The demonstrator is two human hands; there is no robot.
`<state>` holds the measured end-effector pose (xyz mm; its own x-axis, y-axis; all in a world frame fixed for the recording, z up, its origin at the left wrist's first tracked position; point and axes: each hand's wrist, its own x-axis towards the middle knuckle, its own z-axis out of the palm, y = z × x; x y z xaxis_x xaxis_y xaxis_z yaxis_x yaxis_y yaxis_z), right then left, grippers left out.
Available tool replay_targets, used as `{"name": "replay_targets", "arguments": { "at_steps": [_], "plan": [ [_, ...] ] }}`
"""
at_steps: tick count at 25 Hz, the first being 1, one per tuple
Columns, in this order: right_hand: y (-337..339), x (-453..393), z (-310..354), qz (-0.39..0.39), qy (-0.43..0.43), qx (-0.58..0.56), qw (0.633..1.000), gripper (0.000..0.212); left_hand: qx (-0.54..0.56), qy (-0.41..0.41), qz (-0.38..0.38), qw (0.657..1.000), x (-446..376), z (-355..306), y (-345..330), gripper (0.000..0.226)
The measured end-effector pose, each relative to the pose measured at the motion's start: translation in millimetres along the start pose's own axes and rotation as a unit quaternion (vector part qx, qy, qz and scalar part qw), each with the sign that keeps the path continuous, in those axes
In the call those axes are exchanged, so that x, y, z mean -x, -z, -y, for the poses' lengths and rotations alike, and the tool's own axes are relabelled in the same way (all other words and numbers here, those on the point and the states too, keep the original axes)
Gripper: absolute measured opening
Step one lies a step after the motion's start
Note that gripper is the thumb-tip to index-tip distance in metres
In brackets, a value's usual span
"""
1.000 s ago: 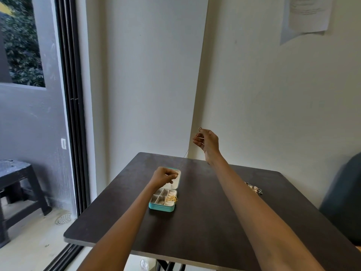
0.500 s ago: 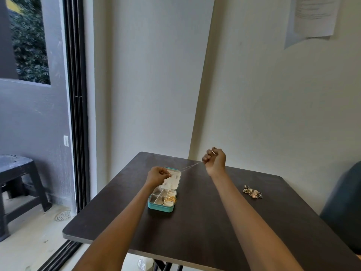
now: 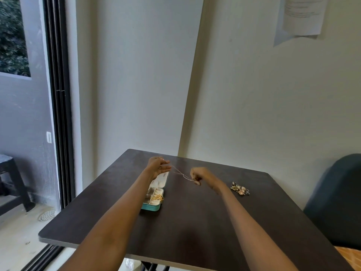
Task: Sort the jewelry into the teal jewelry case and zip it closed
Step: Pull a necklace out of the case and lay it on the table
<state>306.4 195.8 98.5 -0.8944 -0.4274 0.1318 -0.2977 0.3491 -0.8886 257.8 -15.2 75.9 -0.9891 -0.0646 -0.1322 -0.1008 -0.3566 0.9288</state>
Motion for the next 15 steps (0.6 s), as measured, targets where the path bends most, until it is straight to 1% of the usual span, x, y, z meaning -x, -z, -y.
{"name": "replay_targets", "arguments": {
  "at_steps": [2, 3, 5, 7, 8, 9, 10, 11, 13, 15],
  "plan": [
    [1, 2, -15, -0.021, -0.019, 0.016, 0.999, 0.023, 0.044, -0.001, 0.022, 0.999, -8, -7, -14, 0.026],
    [1, 2, -23, -0.043, -0.03, 0.003, 0.999, 0.025, 0.078, 0.002, 0.028, 0.997, -12, -7, -19, 0.032],
    [6, 4, -41, -0.092, -0.049, -0.052, 0.993, 0.023, 0.154, 0.008, 0.03, 0.988, -21, -4, -25, 0.046],
    [11, 7, -60, -0.141, -0.066, -0.134, 0.979, 0.018, 0.222, 0.004, 0.023, 0.975, -28, 0, -31, 0.049],
    [14, 8, -69, -0.167, -0.073, -0.187, 0.965, 0.017, 0.237, 0.009, 0.017, 0.971, -33, 3, -31, 0.047],
    [17, 8, -78, -0.193, -0.077, -0.248, 0.946, 0.017, 0.23, 0.012, 0.009, 0.973, -37, 7, -33, 0.038],
    [20, 9, -86, -0.219, -0.077, -0.314, 0.92, 0.018, 0.209, 0.017, 0.005, 0.978, -41, 13, -34, 0.025],
    [23, 9, -92, -0.241, -0.073, -0.38, 0.89, 0.02, 0.184, 0.02, 0.016, 0.983, -44, 18, -33, 0.018],
    [30, 8, -99, -0.278, -0.055, -0.49, 0.824, 0.024, 0.093, 0.022, 0.05, 0.994, -51, 28, -35, 0.033],
    [39, 8, -101, -0.313, -0.03, -0.559, 0.767, 0.026, -0.039, 0.011, 0.096, 0.995, -59, 39, -39, 0.044]
  ]
}}
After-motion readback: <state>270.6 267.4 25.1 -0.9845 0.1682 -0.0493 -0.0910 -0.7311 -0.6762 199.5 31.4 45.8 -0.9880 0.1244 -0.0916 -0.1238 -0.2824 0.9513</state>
